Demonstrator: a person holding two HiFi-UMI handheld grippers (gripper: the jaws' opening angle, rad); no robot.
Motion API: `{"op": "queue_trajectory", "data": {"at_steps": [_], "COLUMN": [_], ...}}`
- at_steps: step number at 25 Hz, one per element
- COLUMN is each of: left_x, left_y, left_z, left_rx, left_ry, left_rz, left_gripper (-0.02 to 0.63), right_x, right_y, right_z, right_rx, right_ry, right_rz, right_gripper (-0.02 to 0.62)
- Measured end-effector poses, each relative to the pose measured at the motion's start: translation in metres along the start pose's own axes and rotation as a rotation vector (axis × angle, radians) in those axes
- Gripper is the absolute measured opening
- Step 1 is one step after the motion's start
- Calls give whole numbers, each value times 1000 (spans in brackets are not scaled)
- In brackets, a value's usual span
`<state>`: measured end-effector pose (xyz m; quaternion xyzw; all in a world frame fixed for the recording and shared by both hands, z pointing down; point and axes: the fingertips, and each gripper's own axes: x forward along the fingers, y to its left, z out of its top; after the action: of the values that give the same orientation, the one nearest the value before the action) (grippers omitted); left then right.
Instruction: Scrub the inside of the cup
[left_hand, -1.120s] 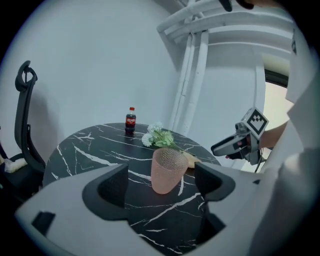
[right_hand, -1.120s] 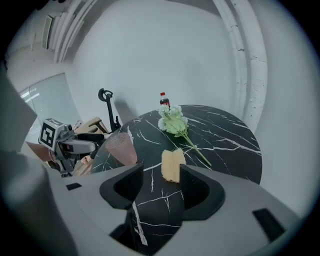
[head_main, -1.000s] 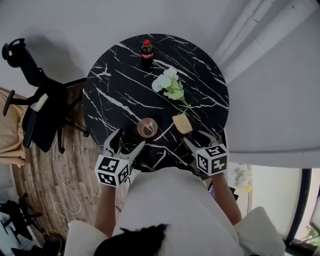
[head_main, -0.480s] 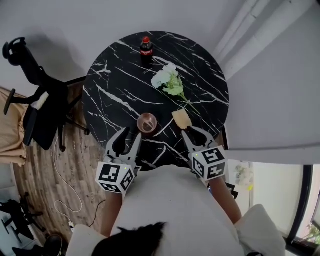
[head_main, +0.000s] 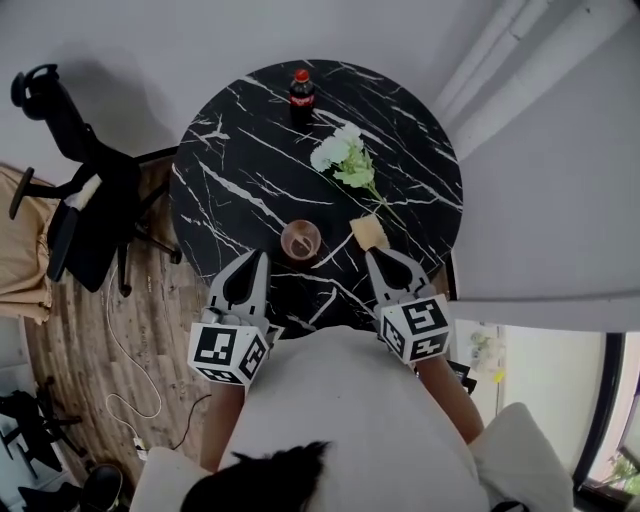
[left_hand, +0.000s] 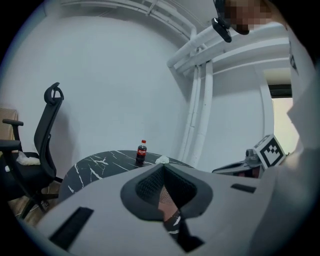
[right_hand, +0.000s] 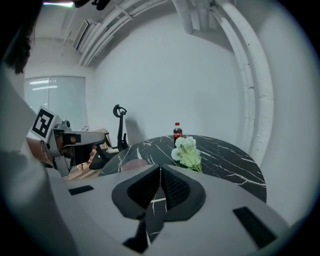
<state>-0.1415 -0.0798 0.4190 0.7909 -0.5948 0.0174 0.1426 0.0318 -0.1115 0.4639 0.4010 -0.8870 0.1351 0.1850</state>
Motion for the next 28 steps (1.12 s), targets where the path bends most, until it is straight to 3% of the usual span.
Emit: {"op": "queue_trajectory", "data": {"at_steps": [12,28], "left_x": [8,7], "left_y": [-20,-14], "left_z": [2,-1], "left_rx": [35,9], "left_ry": [17,31], "left_rz": [-84,-107], "left_gripper": [9,9], "right_x": [11,6], "right_y": [12,17], "right_z": [5,3], "right_rx": [-6,-41], "right_ry": [-10,-17], "right_rz": [-22,-63], "right_gripper": [32,32]}}
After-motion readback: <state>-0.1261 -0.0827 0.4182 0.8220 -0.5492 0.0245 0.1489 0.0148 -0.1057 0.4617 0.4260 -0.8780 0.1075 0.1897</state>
